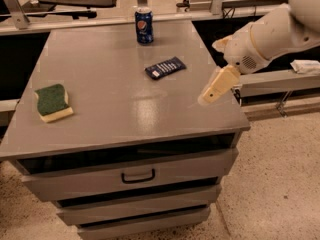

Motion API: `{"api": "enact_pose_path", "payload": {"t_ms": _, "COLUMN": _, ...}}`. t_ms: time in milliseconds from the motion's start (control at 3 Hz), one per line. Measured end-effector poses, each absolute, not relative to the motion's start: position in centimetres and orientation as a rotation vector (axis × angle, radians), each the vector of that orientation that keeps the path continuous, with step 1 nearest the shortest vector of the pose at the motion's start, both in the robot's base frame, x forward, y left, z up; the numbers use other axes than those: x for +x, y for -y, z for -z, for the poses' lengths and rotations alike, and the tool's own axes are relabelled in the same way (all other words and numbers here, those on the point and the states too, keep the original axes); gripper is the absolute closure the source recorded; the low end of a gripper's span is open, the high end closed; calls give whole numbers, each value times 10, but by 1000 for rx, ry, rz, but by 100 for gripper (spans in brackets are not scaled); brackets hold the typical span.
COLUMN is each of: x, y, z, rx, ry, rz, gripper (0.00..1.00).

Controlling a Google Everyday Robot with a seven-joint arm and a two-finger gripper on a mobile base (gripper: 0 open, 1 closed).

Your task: Pick rxbar blueberry

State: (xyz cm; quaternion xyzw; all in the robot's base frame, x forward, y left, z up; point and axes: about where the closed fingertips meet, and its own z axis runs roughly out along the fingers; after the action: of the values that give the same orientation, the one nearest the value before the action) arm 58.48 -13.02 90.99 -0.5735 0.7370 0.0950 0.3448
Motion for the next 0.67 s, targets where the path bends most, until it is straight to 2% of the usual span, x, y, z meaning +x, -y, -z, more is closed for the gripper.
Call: {"api": "enact_pose_path", "payload": {"t_ms": 667, "x": 656, "y": 89, "z": -875, "rx": -1254, "ry": -1896, "rz": -467, "gripper": 0}}
